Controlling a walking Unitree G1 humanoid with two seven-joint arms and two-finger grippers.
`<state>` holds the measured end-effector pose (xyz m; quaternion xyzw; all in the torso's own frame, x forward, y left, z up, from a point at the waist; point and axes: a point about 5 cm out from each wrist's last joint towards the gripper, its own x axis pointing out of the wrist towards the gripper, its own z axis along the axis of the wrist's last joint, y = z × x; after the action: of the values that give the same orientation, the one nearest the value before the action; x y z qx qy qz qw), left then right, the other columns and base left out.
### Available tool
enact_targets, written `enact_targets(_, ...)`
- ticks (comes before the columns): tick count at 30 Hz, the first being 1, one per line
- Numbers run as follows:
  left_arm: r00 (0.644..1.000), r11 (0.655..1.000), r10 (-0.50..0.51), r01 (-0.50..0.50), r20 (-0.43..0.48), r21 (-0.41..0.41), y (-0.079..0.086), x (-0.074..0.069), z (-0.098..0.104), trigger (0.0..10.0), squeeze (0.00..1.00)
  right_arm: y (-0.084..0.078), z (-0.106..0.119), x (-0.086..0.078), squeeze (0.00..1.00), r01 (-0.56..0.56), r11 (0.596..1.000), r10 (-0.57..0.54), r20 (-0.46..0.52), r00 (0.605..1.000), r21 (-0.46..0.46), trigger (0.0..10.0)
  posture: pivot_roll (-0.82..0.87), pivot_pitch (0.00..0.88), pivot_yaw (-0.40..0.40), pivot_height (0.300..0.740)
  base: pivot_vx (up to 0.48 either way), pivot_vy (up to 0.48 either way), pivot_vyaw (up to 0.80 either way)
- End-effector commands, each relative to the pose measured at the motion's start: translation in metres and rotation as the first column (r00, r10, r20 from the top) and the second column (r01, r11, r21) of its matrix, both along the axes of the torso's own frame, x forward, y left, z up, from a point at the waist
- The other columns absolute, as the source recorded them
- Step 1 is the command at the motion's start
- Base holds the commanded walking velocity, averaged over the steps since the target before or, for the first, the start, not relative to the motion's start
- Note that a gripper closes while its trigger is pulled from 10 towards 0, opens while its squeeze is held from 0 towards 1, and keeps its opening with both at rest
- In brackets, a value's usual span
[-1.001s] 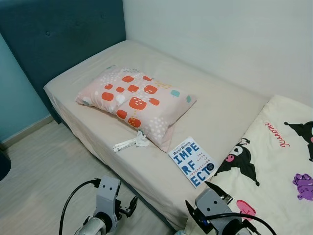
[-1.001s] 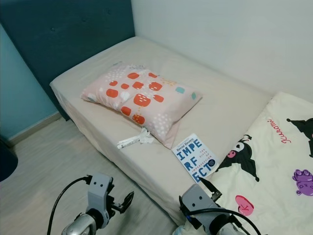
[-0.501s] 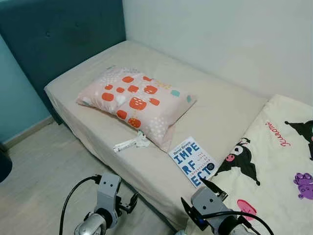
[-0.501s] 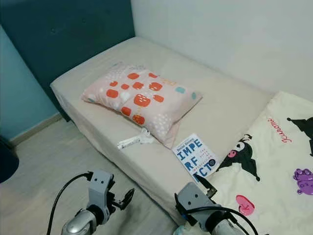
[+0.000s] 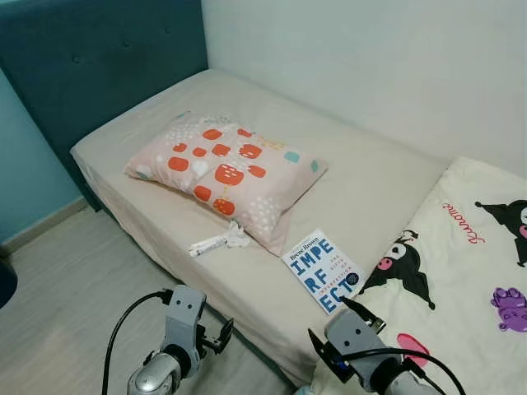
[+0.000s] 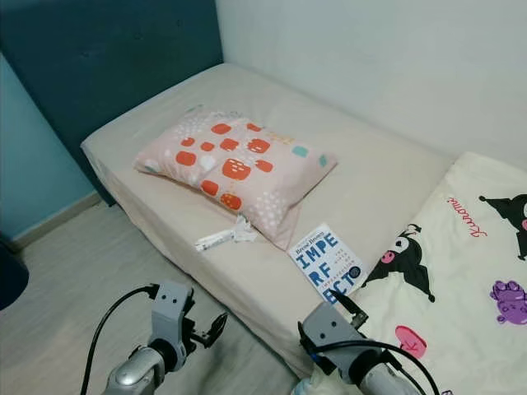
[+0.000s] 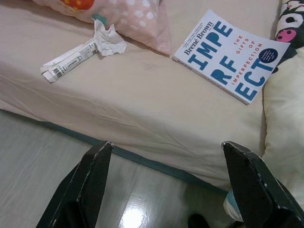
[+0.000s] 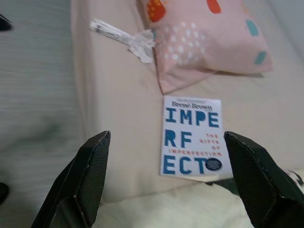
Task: Clean up the room
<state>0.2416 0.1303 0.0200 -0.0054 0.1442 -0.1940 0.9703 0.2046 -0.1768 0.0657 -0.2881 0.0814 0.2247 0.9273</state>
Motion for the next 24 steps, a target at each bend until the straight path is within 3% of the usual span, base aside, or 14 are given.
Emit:
enact_targets(1,1.000,1.000,0.009,-0.009,-0.026,-0.008,-0.001,-0.005,-0.006,10.0,0.00,-0.002,-0.005,-0.004,0.00,-0.008,1.000,0.009,-0.026,1.000,0.010,10.0,-0.28,0.134,-0.018,0.740,0.000,0.000,0.00)
enact_targets(12,0.999,0.999,0.040,-0.041,-0.020,-0.028,-0.005,-0.001,-0.006,10.0,0.00,-0.007,-0.005,0.000,0.00,-0.006,1.000,0.006,-0.027,1.000,0.007,10.0,-0.24,0.108,-0.037,0.740,0.000,0.000,0.00)
enact_targets(17,0.999,0.999,0.047,-0.048,-0.024,-0.020,-0.001,0.005,-0.006,10.0,0.00,-0.002,-0.006,0.004,0.00,-0.010,1.000,0.010,-0.025,1.000,0.009,10.0,-0.23,0.093,0.008,0.740,0.000,0.000,0.00)
enact_targets(24,0.999,0.999,0.041,-0.041,-0.028,-0.008,-0.002,0.011,-0.007,10.0,0.00,-0.001,-0.007,0.008,0.00,-0.011,1.000,0.012,-0.026,1.000,0.016,10.0,-0.23,0.073,0.004,0.740,0.000,0.000,0.00)
